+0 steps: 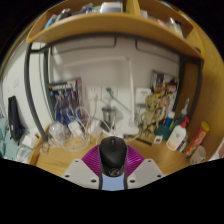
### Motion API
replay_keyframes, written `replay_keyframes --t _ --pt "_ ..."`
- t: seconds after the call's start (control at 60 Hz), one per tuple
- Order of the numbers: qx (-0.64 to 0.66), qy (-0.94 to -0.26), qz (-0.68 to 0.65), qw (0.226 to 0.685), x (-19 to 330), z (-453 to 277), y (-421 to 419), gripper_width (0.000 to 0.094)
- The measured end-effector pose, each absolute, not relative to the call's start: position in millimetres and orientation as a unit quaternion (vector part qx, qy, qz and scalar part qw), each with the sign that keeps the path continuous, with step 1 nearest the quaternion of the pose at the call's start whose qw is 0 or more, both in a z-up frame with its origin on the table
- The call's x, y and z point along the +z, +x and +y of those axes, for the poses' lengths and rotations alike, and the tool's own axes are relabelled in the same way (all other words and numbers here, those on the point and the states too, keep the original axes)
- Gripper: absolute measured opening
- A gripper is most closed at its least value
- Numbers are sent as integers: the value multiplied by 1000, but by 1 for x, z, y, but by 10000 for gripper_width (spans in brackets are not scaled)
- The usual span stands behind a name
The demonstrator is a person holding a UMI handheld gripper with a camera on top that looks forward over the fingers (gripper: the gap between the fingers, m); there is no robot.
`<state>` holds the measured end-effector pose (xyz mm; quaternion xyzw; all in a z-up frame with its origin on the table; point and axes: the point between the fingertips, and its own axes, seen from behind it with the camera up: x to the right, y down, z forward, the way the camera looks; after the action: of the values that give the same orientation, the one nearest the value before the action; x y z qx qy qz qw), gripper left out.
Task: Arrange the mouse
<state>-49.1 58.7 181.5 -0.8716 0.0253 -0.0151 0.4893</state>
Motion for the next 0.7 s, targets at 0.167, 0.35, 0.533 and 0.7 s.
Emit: replay_keyframes --t 0.167,0.35,0.533,0.7 --pt "-3 -909 12 416 76 39 -39 278" --pt "19 -927 9 375 9 24 -52 276" --pt "21 -926 23 377 -8 21 -57 313" --pt "10 -931 15 366 -10 21 -55 518"
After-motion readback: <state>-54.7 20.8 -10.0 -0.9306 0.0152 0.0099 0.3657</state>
